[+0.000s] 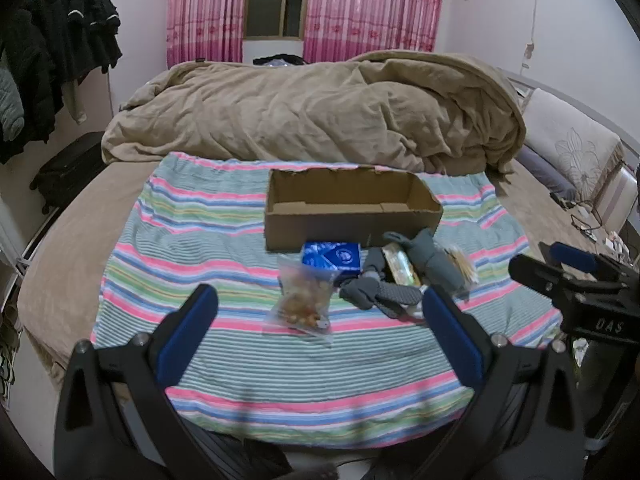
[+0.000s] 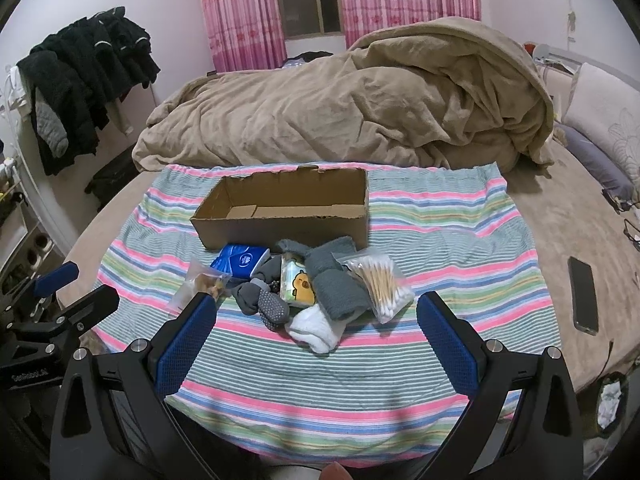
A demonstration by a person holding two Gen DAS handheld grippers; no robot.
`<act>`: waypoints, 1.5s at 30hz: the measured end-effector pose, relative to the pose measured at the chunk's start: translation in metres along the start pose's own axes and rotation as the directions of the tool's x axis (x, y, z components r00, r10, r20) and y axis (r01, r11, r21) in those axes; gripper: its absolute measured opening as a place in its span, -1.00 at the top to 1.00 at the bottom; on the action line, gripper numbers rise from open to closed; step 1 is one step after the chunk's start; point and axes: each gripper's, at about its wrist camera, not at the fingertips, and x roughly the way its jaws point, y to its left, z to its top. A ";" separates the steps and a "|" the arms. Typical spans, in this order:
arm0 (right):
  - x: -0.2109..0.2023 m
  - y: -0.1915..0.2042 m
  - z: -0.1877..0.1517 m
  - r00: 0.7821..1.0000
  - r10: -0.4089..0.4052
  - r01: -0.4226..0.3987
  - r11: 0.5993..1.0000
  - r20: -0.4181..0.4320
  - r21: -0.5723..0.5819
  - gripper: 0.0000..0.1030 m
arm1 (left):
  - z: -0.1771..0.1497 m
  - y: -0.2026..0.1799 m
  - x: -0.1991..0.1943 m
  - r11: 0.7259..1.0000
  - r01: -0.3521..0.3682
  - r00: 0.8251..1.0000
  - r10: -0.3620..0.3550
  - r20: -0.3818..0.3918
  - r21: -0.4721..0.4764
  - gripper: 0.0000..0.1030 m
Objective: Organize objects
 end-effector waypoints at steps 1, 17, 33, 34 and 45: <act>-0.001 -0.001 0.001 1.000 0.000 0.000 1.000 -0.001 0.001 -0.98 | 0.001 -0.001 0.000 1.000 0.000 1.000 0.000 0.000 0.000 -0.99; 0.001 -0.002 0.000 1.000 0.005 -0.005 1.000 -0.008 0.005 -0.98 | 0.002 -0.001 0.002 1.000 -0.001 1.000 0.001 -0.007 -0.003 -0.99; 0.003 -0.002 0.002 1.000 0.006 -0.006 1.000 -0.012 0.006 -0.98 | 0.002 -0.004 0.007 1.000 0.004 1.000 -0.004 -0.014 0.005 -0.99; 0.004 -0.002 0.001 1.000 0.006 -0.006 1.000 -0.013 0.008 -0.98 | 0.002 -0.004 0.007 1.000 0.005 1.000 -0.005 -0.015 0.005 -0.99; 0.006 -0.004 0.001 1.000 0.007 -0.007 1.000 -0.017 0.008 -0.98 | 0.001 -0.004 0.009 1.000 0.006 1.000 -0.006 -0.017 0.005 -0.99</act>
